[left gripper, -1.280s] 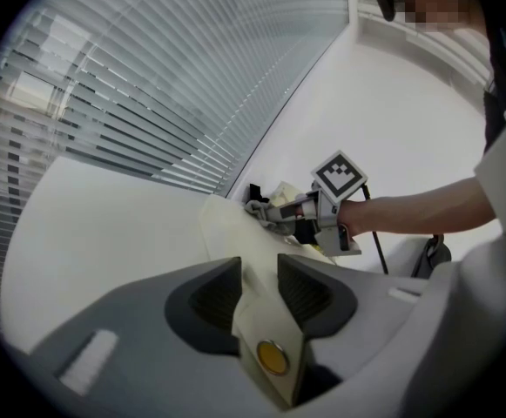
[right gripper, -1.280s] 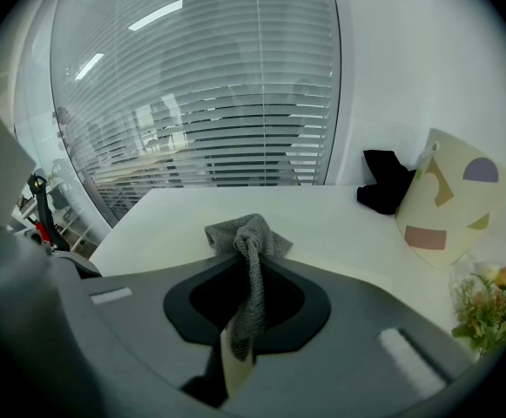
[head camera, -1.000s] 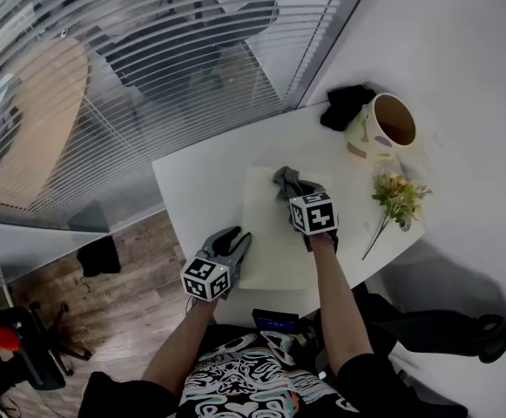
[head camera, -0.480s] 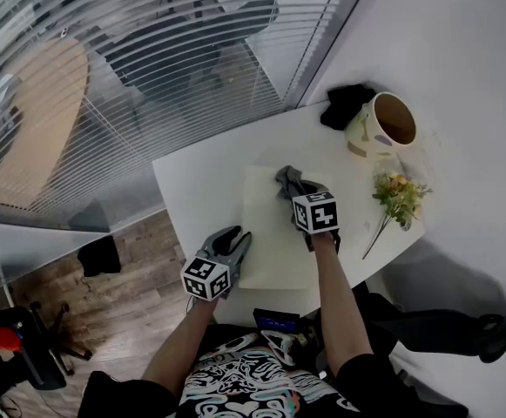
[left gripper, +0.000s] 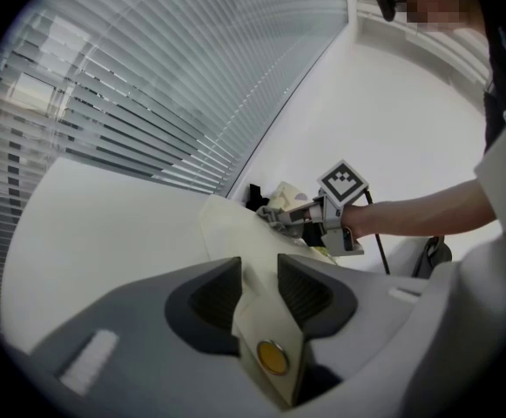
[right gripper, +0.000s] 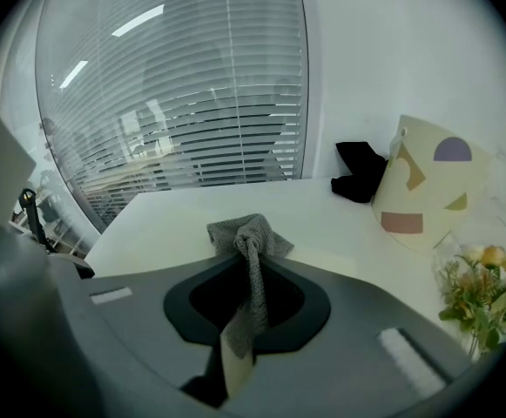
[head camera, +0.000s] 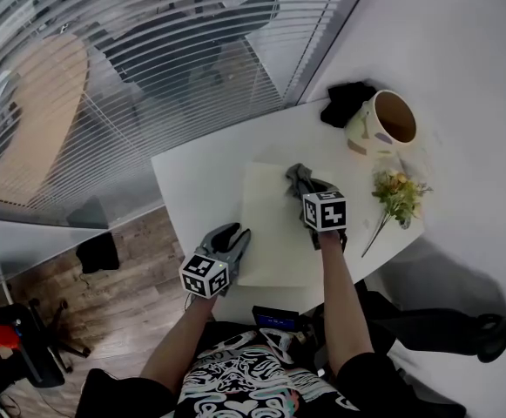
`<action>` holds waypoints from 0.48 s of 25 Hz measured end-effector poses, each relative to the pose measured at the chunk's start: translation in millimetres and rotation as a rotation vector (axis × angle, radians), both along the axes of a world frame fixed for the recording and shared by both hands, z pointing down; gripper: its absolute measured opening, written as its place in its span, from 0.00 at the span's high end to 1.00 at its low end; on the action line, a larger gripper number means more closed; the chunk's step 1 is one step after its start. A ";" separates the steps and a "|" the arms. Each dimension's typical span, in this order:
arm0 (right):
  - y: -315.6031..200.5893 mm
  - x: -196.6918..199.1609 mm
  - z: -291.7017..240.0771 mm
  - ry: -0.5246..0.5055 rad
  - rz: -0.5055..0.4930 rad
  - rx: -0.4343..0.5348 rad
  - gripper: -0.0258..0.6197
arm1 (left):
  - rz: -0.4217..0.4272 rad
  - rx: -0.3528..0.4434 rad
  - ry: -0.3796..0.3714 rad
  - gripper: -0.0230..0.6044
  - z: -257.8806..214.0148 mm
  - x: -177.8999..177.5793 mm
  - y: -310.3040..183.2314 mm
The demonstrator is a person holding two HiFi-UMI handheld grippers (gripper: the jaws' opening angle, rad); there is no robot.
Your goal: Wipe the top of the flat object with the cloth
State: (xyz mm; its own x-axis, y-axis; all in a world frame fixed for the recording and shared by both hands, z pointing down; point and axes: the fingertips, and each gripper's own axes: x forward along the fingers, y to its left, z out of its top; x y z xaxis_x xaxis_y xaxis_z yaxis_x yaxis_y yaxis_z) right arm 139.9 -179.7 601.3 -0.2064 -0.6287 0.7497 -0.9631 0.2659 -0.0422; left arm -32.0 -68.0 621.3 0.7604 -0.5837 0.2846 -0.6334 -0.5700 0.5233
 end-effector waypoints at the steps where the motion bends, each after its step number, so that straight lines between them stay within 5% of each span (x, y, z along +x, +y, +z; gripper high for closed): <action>1: 0.3 3.3 0.1 -0.001 0.007 0.001 0.93 | 0.000 0.000 -0.001 0.67 0.2 -0.2 -0.1; 12: 3.5 21.4 0.5 0.002 0.043 0.006 0.93 | -0.004 0.000 -0.003 0.67 0.8 0.6 0.5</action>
State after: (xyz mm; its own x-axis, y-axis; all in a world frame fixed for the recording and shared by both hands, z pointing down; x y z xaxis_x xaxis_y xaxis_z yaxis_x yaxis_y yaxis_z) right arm 161.3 -176.1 601.7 -0.1772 -0.6417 0.7462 -0.9737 0.2245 -0.0382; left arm -31.4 -67.6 622.1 0.7571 -0.5871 0.2865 -0.6374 -0.5675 0.5213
